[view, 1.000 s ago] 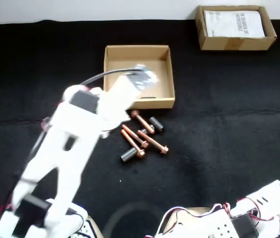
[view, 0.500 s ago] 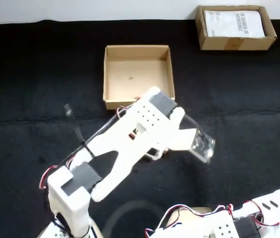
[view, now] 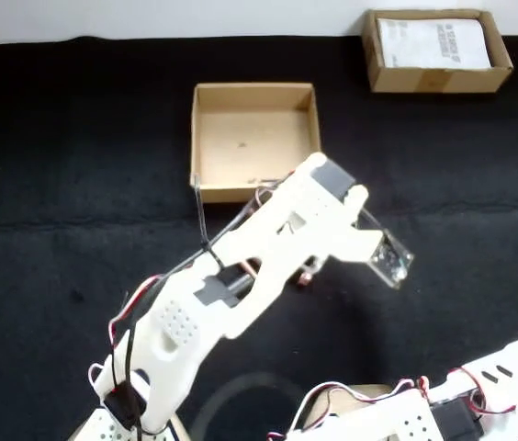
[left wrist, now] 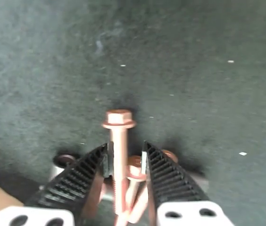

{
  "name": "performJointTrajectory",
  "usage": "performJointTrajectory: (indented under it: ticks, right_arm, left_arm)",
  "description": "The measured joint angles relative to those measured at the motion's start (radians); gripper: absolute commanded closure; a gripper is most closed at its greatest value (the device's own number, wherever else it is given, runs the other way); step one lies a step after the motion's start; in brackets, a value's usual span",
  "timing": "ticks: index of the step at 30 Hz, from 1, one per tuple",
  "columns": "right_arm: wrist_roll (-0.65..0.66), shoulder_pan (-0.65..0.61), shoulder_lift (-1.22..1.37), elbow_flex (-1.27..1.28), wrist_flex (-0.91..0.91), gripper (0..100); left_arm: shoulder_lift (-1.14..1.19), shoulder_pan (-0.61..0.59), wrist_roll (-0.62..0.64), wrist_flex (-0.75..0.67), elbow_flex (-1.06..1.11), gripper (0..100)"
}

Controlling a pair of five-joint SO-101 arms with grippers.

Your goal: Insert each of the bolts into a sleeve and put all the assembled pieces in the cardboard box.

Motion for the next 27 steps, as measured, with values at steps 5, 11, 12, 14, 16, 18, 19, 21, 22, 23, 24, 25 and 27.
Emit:
performJointTrajectory:
  ticks: [5,11,12,14,16,18,19,21,22,23,24,25,27]
  right_arm:
    - [0.000,-0.017,0.000,0.000,0.000,99.1]
    - [0.000,-0.017,0.000,0.000,0.000,99.1]
    - [0.000,-0.017,0.000,0.000,0.000,99.1]
    - [0.000,-0.017,0.000,0.000,0.000,99.1]
    - [0.000,-0.017,0.000,0.000,0.000,99.1]
    - [0.000,-0.017,0.000,0.000,0.000,99.1]
    - [0.000,-0.017,0.000,0.000,0.000,99.1]
    - [0.000,-0.017,0.000,0.000,0.000,99.1]
    - [0.000,-0.017,0.000,0.000,0.000,99.1]
    - [0.000,-0.017,0.000,0.000,0.000,99.1]
    - [0.000,-0.017,0.000,0.000,0.000,99.1]
    - [0.000,-0.017,0.000,0.000,0.000,99.1]
    - [0.000,-0.017,0.000,0.000,0.000,99.1]
  left_arm:
    - [0.066,-0.026,0.000,0.000,-0.051,88]
    - [0.087,-0.037,0.000,0.000,-0.052,88]
    - [0.098,-0.038,0.000,0.000,-0.052,88]
    - [0.123,-0.038,0.000,0.000,-0.052,88]
    - [0.147,-0.038,0.000,0.000,-0.052,88]
    - [0.169,-0.038,0.000,0.000,-0.055,88]
    - [0.178,-0.037,0.000,0.000,-0.061,88]
    - [0.193,-0.029,0.000,0.000,-0.075,90]
    - [0.203,-0.026,0.000,0.003,-0.083,94]
    - [0.209,-0.021,0.000,0.005,-0.095,99]
    - [0.218,-0.021,0.002,0.005,-0.109,99]
    - [0.227,-0.021,0.011,0.003,-0.124,98]
    - [0.245,-0.018,0.044,0.003,-0.164,99]
